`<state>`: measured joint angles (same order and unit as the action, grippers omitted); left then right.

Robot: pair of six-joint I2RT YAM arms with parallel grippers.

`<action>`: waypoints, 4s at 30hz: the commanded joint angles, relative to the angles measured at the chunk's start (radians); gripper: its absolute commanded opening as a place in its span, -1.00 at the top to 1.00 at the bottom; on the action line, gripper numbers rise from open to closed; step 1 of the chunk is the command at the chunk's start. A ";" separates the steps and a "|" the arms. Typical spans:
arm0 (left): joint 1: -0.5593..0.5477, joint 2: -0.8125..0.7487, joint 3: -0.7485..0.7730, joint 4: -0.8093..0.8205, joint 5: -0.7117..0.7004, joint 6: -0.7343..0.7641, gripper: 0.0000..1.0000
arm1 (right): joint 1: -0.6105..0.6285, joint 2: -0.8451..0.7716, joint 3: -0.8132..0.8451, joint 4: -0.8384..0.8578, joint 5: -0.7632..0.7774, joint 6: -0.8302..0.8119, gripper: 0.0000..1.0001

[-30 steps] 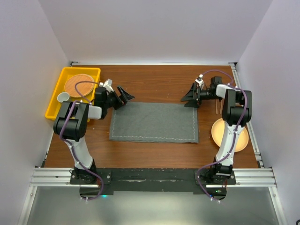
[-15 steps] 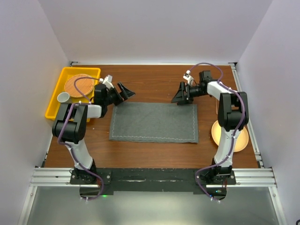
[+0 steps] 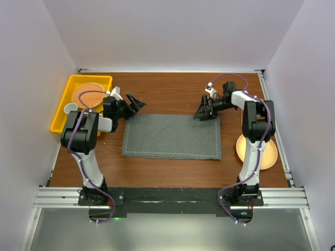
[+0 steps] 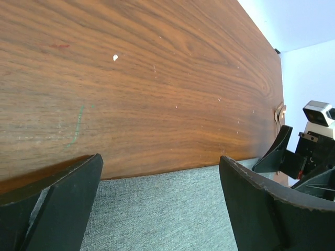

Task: Fold the napkin into a case and place the utensils inside
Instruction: Smooth out the rectangle-folded napkin at the center of the board, then move the rectangle-folded napkin to the center of the board, then pick up the rectangle-folded napkin from the center of the board.

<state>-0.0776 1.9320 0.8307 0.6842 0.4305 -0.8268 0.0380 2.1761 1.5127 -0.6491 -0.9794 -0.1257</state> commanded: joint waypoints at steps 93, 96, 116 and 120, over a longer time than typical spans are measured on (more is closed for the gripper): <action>-0.361 -0.246 0.104 -1.081 -0.081 1.229 0.22 | -0.050 -0.021 0.081 -0.208 0.528 -0.120 0.30; -0.361 -0.245 0.107 -1.080 -0.079 1.223 0.22 | -0.050 -0.021 0.090 -0.210 0.521 -0.112 0.33; -0.298 -0.333 0.163 -1.032 -0.038 1.063 -0.63 | -0.050 -0.141 0.181 -0.300 0.410 -0.052 1.00; -0.237 -0.350 0.173 -1.005 -0.013 1.011 -0.81 | -0.046 -0.150 0.184 -0.313 0.361 -0.025 1.00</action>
<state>-0.3733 1.6394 0.9539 -0.3870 0.3687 0.2596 -0.0166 2.0865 1.6550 -0.9356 -0.5323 -0.1940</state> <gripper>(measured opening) 0.868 0.015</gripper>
